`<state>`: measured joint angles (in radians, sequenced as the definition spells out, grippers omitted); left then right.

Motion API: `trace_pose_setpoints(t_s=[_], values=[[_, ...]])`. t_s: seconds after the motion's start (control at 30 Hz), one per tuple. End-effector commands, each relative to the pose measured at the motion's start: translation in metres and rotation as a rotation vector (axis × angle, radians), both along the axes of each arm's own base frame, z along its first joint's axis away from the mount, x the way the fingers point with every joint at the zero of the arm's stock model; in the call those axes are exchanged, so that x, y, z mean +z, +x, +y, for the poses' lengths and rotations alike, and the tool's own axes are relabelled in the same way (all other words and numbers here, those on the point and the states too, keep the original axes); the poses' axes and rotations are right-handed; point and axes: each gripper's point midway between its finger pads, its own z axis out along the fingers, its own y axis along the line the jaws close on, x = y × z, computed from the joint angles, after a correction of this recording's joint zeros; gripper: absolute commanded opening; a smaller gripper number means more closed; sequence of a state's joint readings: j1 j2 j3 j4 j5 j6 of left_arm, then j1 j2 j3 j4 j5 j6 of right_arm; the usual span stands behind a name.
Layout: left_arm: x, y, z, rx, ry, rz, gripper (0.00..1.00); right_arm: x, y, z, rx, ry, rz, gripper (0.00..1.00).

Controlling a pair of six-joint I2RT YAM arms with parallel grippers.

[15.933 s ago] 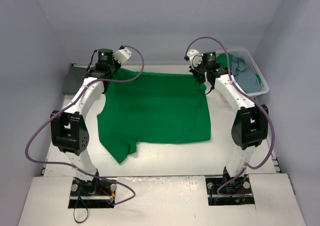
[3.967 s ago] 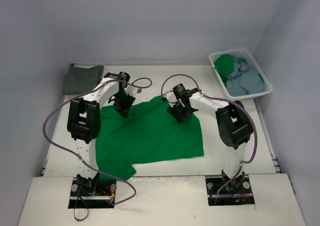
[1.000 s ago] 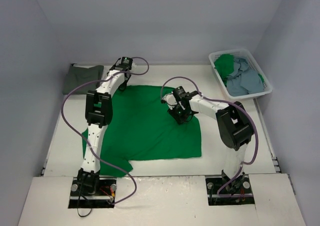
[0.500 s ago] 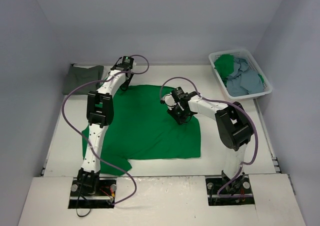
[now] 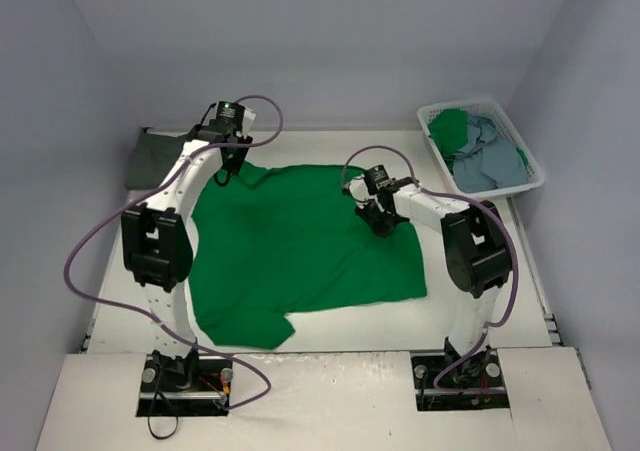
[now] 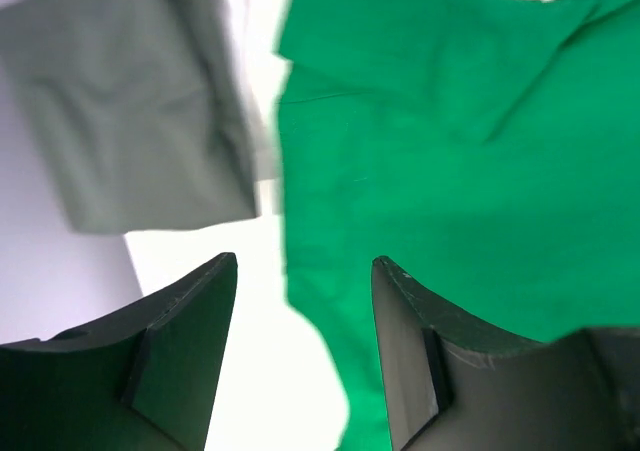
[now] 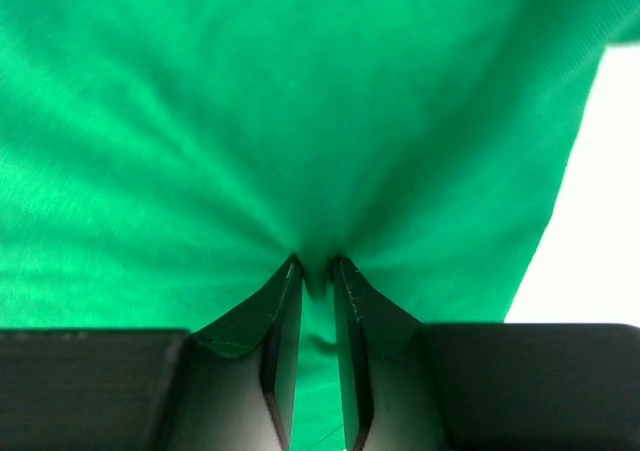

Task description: Fold and stack the t-shirts

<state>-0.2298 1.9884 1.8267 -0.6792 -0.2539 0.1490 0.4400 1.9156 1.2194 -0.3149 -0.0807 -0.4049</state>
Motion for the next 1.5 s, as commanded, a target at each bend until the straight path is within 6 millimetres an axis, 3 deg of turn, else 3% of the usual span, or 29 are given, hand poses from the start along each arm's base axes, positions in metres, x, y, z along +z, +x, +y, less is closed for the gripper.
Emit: trace_pose_setpoints(t_s=[0.0,0.13,0.2,0.4,0.57,0.63,0.8,0.9,1.1,1.13,1.3,1.33,1.37,1.43,1.47], values=[[0.051,-0.011,0.003,0.009,-0.022,-0.103,0.51,-0.052,-0.044,-0.089,-0.053,-0.298,0.204,0.17],[0.043,-0.040,-0.006,0.000,-0.101,-0.031,0.51,-0.053,-0.060,-0.087,-0.030,-0.246,0.252,0.44],[0.024,-0.055,-0.015,-0.025,-0.135,0.027,0.51,-0.049,-0.061,-0.088,-0.022,-0.246,0.243,0.48],[-0.002,-0.076,-0.023,-0.091,-0.154,0.087,0.51,-0.028,-0.045,-0.093,-0.029,-0.271,0.180,0.52],[-0.009,-0.075,-0.018,-0.118,-0.111,0.087,0.51,0.000,-0.029,-0.091,-0.032,-0.247,0.090,0.52],[-0.004,-0.072,-0.017,-0.116,-0.109,0.071,0.51,0.019,-0.011,-0.083,-0.042,-0.215,0.023,0.52],[0.004,-0.062,-0.019,-0.105,-0.113,0.049,0.51,0.100,0.042,-0.057,-0.085,-0.050,-0.203,0.54],[0.001,-0.063,-0.020,-0.094,-0.121,0.069,0.51,0.119,0.059,-0.060,-0.144,-0.057,-0.262,0.55],[-0.006,-0.061,-0.022,-0.107,-0.127,0.063,0.51,0.125,0.078,-0.055,-0.155,-0.023,-0.279,0.55],[-0.005,-0.059,-0.022,-0.110,-0.124,0.059,0.50,0.118,0.082,-0.053,-0.153,-0.016,-0.265,0.55],[-0.002,-0.044,-0.020,-0.107,-0.096,0.040,0.50,0.124,0.131,-0.056,-0.188,0.056,-0.312,0.48],[-0.001,-0.043,-0.020,-0.106,-0.094,0.042,0.50,0.112,0.138,-0.058,-0.195,0.057,-0.294,0.45],[-0.003,-0.042,-0.021,-0.105,-0.094,0.046,0.50,0.121,0.153,-0.061,-0.204,0.080,-0.323,0.44],[-0.003,-0.039,-0.022,-0.107,-0.101,0.041,0.50,0.109,0.166,-0.064,-0.207,0.081,-0.312,0.42],[-0.004,-0.039,-0.022,-0.105,-0.101,0.042,0.50,0.115,0.176,-0.066,-0.212,0.088,-0.335,0.42]])
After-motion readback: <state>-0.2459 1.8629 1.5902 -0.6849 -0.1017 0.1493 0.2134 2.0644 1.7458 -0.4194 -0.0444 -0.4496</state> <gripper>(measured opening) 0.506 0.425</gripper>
